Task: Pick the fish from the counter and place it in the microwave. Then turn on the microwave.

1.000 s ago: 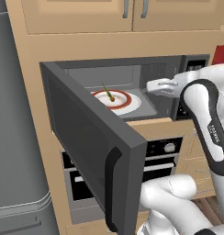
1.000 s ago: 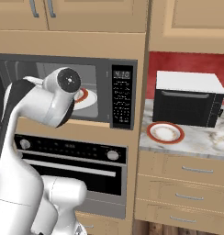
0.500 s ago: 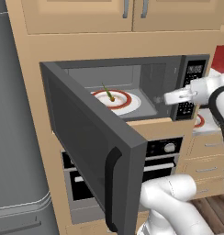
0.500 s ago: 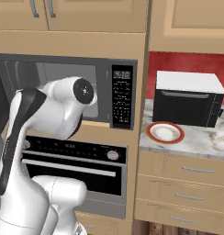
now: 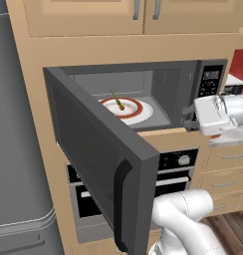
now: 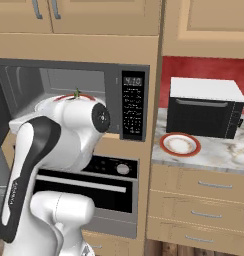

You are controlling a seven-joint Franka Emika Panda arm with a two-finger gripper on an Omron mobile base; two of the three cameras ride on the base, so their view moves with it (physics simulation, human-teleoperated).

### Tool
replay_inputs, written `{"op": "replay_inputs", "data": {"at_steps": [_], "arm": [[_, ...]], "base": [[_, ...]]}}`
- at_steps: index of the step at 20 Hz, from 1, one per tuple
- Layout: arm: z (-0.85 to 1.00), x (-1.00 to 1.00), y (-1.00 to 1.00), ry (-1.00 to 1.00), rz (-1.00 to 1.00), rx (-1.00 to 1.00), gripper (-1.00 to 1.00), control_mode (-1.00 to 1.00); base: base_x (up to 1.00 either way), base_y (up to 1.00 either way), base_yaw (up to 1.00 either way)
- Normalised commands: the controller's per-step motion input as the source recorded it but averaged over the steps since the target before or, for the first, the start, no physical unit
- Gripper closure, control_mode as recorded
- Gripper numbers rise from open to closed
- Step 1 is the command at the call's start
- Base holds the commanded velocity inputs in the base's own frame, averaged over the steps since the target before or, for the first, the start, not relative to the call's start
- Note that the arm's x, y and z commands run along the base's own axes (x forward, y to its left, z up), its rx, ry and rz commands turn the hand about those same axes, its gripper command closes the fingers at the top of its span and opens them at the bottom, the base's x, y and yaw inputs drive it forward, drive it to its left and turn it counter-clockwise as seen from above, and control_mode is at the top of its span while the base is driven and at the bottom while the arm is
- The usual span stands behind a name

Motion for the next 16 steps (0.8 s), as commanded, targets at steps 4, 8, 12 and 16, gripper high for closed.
{"op": "replay_inputs", "data": {"at_steps": [4, 8, 12, 16], "arm": [[0.12, -0.53, 0.00, -0.27, 0.22, -0.05, -1.00, -1.00], [0.21, -0.51, 0.00, -0.29, 0.24, -0.01, -1.00, -1.00], [0.19, -0.55, 0.00, -0.32, 0.21, 0.00, -1.00, -1.00], [0.16, -0.56, 0.00, -0.36, 0.13, -0.02, -1.00, -1.00]], "base": [[0.00, 0.00, 0.00], [0.00, 0.00, 0.00], [0.00, 0.00, 0.00], [0.00, 0.00, 0.00]]}}
